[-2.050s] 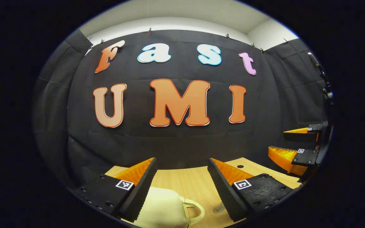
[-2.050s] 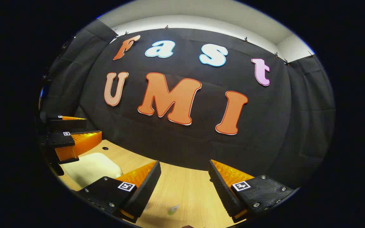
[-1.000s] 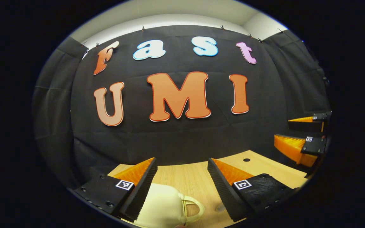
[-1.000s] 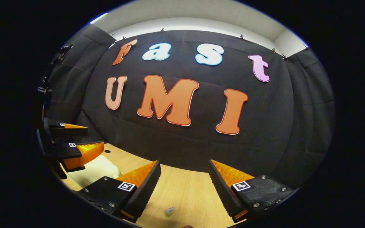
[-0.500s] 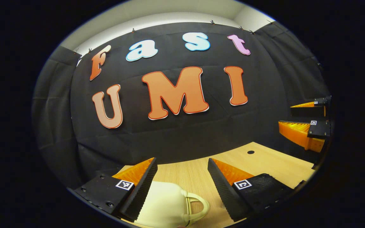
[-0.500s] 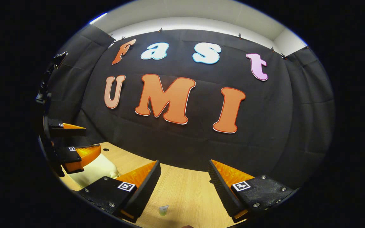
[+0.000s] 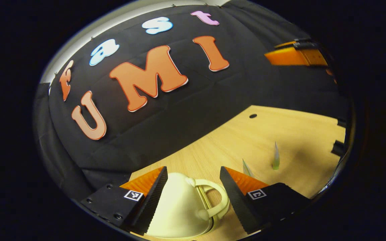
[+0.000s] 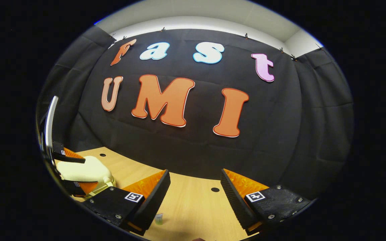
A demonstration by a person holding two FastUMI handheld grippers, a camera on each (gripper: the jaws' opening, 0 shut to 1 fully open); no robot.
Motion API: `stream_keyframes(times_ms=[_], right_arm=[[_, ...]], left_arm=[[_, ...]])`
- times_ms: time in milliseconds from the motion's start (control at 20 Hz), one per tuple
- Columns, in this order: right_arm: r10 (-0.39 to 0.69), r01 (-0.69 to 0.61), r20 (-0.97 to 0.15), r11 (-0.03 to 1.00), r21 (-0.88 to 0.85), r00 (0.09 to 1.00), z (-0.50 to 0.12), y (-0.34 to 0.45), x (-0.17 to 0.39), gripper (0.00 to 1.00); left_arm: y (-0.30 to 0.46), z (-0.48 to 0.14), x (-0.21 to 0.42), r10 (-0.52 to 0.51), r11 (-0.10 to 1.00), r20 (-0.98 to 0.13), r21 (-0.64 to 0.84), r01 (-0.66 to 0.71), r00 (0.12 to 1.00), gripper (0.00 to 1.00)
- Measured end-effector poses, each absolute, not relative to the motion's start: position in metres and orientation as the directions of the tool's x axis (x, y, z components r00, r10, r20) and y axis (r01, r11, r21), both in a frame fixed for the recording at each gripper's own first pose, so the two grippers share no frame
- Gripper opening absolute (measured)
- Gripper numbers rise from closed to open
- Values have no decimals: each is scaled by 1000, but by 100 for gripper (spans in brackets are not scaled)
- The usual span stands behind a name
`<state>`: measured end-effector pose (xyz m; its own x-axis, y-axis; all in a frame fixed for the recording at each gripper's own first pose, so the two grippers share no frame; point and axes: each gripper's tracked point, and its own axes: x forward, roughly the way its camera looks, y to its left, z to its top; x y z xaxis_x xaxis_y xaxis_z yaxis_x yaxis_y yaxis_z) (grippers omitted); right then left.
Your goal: First open the suitcase, pack the skin care products into it, and then close the suitcase.
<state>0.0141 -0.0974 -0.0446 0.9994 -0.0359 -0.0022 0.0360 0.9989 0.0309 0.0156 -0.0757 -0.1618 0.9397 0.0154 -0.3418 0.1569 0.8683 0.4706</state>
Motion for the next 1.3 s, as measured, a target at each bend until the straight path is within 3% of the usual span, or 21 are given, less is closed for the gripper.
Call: stream_keyframes(times_ms=[450,550,950,1000,1100,1200,1300], right_arm=[[-73,75,-34,996,45,997,-64,-125,18,95],[-70,71,-35,996,48,997,-66,-126,19,95],[-66,69,-40,996,65,997,-77,-130,23,96],[-64,67,-41,995,71,997,-78,-131,24,96],[-64,67,-41,994,82,997,-79,-133,24,96],[-62,65,-38,994,87,997,-79,-135,24,95],[-58,60,-34,995,85,998,-79,-136,24,96]], left_arm=[[-80,-243,1,26,714,-526,605,352,850,93],[-80,-254,0,35,661,-547,641,391,837,78],[-70,-293,-5,119,494,-594,730,471,796,78],[-68,-297,-2,136,474,-595,741,475,792,83],[-64,-304,1,163,443,-597,755,483,785,55],[-65,-306,6,177,414,-589,772,483,789,55],[-63,-312,8,197,389,-578,787,478,792,20]])
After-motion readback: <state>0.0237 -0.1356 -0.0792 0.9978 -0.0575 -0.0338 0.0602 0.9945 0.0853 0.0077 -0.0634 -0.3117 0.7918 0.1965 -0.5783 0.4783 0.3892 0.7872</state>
